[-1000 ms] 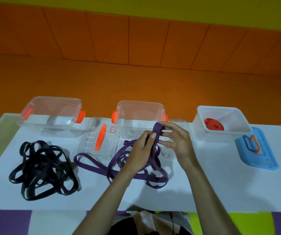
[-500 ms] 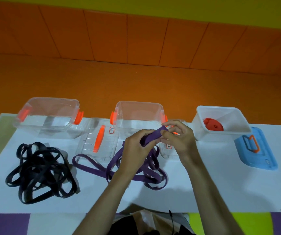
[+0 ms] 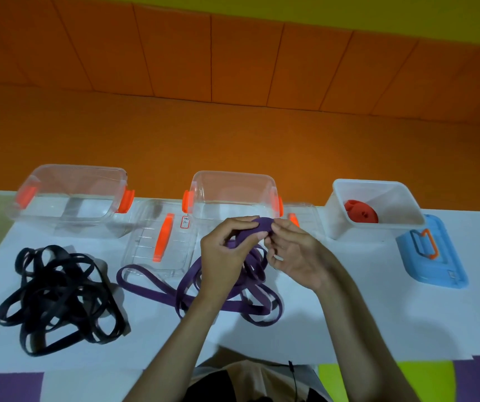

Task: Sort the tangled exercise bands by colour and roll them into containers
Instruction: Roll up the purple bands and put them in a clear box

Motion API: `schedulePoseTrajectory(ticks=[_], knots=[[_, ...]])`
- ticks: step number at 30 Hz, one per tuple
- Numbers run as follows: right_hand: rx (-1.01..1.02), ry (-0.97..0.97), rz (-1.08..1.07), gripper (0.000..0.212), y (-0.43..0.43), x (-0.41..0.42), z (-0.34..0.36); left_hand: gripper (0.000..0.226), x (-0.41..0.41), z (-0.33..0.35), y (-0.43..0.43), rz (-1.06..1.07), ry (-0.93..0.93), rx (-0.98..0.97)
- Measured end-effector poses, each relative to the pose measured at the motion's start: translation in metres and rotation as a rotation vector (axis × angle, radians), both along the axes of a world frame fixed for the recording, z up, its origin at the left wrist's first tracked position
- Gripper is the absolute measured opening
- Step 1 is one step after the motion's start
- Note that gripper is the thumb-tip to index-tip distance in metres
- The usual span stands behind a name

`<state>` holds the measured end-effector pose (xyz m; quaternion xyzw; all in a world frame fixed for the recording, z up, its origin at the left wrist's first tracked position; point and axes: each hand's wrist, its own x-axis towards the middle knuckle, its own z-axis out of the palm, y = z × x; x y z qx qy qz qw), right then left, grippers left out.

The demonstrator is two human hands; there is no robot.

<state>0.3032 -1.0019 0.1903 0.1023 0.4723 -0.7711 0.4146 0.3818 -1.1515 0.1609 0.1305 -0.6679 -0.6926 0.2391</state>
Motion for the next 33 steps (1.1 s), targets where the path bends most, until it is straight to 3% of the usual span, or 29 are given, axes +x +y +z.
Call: schedulePoseTrajectory(ticks=[5,8,12,15,18,22,24,27,30,33], knots=[[0.118,0.074,-0.126,0.022,-0.003,0.001,-0.003,0.018,-0.004,-0.014,0.0,-0.002,-0.052,-0.033],[0.365,0.426,-0.197,0.031,0.002,0.001,0.001,0.016,-0.006,-0.023,0.001,-0.114,-0.135,-0.066],[0.668,0.851,-0.123,0.031,0.007,0.002,-0.005,0.015,-0.013,-0.024,-0.004,-0.212,-0.235,-0.035],[0.724,1.05,-0.142,0.028,0.004,0.006,-0.017,0.032,-0.019,-0.022,-0.006,-0.186,-0.358,0.134],[0.792,1.26,-0.18,0.026,0.002,0.01,-0.03,0.028,-0.019,-0.02,0.005,-0.042,-0.397,0.238],[0.785,1.198,-0.282,0.025,-0.004,0.013,-0.031,0.011,-0.014,-0.016,0.014,-0.03,-0.433,0.427],[0.73,1.127,-0.338,0.026,-0.007,0.013,-0.028,0.007,-0.013,-0.012,0.008,-0.164,-0.463,0.569],[0.629,1.053,-0.399,0.024,-0.011,0.013,-0.025,0.019,-0.01,-0.007,-0.001,-0.414,-0.383,0.743],[0.576,0.976,-0.414,0.02,-0.013,0.012,-0.023,0.026,-0.01,-0.007,-0.006,-0.461,-0.324,0.605],[0.637,0.977,-0.358,0.019,-0.011,0.009,-0.022,0.019,-0.013,-0.003,-0.006,-0.275,-0.254,0.333]])
